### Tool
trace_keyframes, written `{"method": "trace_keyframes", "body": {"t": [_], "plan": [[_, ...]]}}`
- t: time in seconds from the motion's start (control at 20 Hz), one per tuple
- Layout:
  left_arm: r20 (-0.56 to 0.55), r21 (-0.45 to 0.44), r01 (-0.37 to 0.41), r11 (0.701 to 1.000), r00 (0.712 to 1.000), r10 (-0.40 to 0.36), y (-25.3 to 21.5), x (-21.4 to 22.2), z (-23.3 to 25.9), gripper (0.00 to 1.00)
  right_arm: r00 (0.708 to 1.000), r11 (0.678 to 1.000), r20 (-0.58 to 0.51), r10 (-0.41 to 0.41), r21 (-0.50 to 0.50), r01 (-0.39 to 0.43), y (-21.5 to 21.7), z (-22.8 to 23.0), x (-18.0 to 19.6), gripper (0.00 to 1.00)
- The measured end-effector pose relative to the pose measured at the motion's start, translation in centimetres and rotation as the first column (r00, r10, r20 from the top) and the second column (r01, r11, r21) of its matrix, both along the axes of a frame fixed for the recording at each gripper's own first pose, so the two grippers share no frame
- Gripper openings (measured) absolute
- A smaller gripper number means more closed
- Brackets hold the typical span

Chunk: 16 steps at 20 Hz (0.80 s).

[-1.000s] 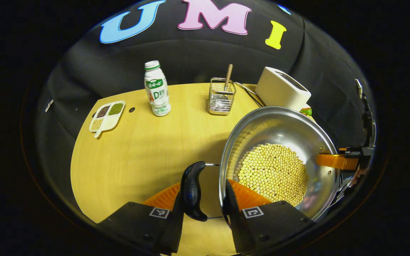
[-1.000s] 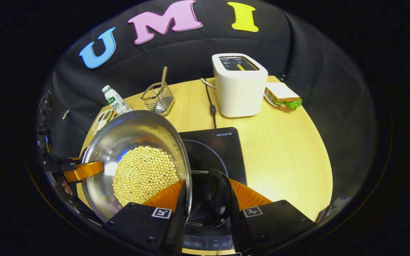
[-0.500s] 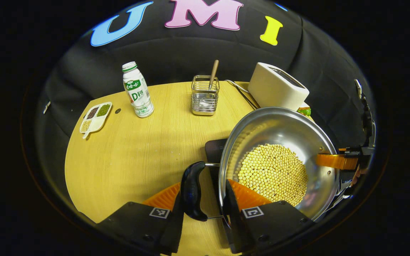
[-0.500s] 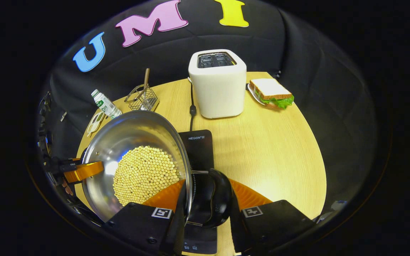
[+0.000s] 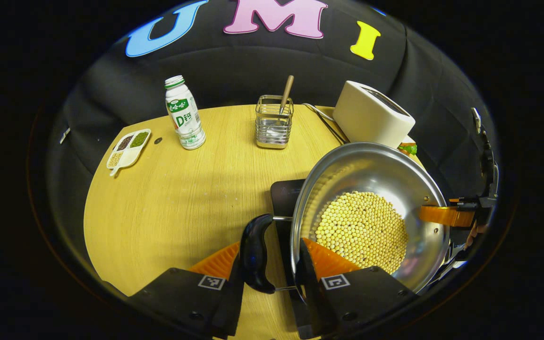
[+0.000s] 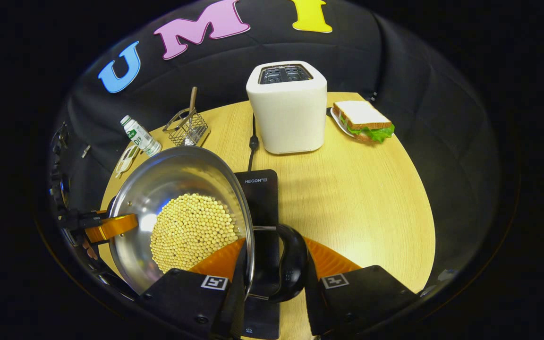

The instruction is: First push the handle of the pot to place it horizontally, then grasp the pot with both hands and set it on the induction cooktop.

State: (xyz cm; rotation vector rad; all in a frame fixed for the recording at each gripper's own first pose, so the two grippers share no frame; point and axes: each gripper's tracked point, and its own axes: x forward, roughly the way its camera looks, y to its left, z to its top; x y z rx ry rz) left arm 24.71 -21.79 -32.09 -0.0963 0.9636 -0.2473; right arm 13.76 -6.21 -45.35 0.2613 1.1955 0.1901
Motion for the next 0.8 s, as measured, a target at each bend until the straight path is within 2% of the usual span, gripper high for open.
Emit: {"method": "trace_keyframes", "body": {"t": [0.65, 0.75, 0.8], "plan": [[0.003, 0.004, -0.022, 1.0, 1.0, 0.022, 0.3, 0.1, -0.1, 0.62, 1.0, 1.0, 0.01, 0.008, 0.002, -0.008, 0.0, 0.2, 0.4, 0.58], [0.055, 0.067, -0.039, 0.997, 0.998, 0.035, 1.2, 0.5, 0.2, 0.69, 0.999, 1.0, 0.034, 0.016, -0.026, -0.015, -0.4, 0.3, 0.5, 0.64], [0.089, 0.088, -0.041, 0.995, 0.996, 0.034, 1.2, 0.7, 0.5, 0.87, 0.999, 0.999, 0.048, 0.02, -0.03, -0.019, -0.4, 0.3, 0.6, 0.68]]}}
